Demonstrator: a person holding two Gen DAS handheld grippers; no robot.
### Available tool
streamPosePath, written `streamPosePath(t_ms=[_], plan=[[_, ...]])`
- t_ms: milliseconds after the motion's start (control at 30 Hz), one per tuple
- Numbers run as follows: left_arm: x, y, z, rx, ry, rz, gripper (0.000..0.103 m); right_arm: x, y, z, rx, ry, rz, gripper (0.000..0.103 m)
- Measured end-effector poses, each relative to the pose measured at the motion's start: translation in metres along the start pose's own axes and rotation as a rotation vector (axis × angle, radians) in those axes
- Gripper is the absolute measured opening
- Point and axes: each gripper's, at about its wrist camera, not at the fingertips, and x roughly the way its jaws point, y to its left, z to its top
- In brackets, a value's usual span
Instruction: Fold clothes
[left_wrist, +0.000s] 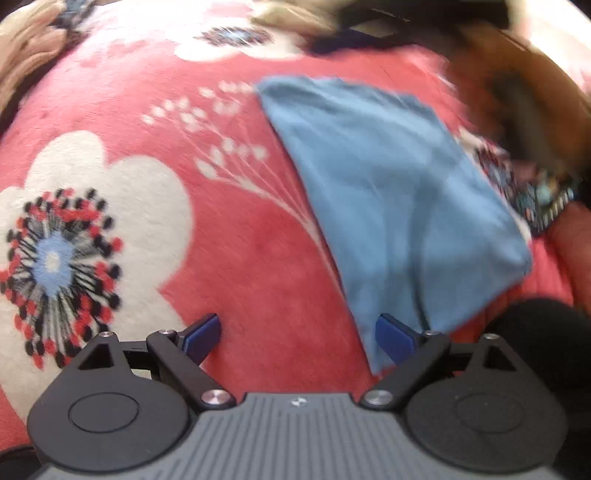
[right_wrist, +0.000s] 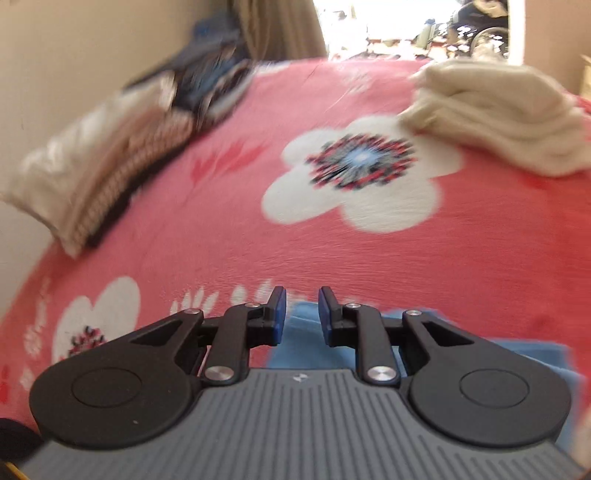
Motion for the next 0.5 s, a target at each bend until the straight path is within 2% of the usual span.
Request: streamPosePath(t_ms=[67,133,200,233,367,500], plan=[[-0.002,0.008,0.005,-0.032,-0.036,0.015,0.092,-0.035,-0.025,-0.01,0.047,-0.014,-0.016,0.022],[-0.007,0.006,0.007,-0.062,-0.061,0.006,0.092,-0.065,-0.053,-0.028,0.121,-0.003,-0.031,0.033],[-0.008,0.006,0.012,-0.088,-0.088,-0.035,0.092,-0.087,-0.079,-0.051,0.188,0.017,-0.062,0.045],[-0.009,0.006,0.014,-0.101,-0.102,-0.057,0.092,-0.094,-0.09,-0.063,0.218,0.025,-0.079,0.048],[-0.007,-0.009,0.024,-0.077,-0.123,-0.126,0.086,-0.104,-0.124,-0.1,0.351,0.023,-0.113,0.049],[0.013,-0.018,0.034,-0.069,-0.078,-0.184,0.079,-0.098,-0.151,-0.118,0.466,-0.008,-0.056,0.052]])
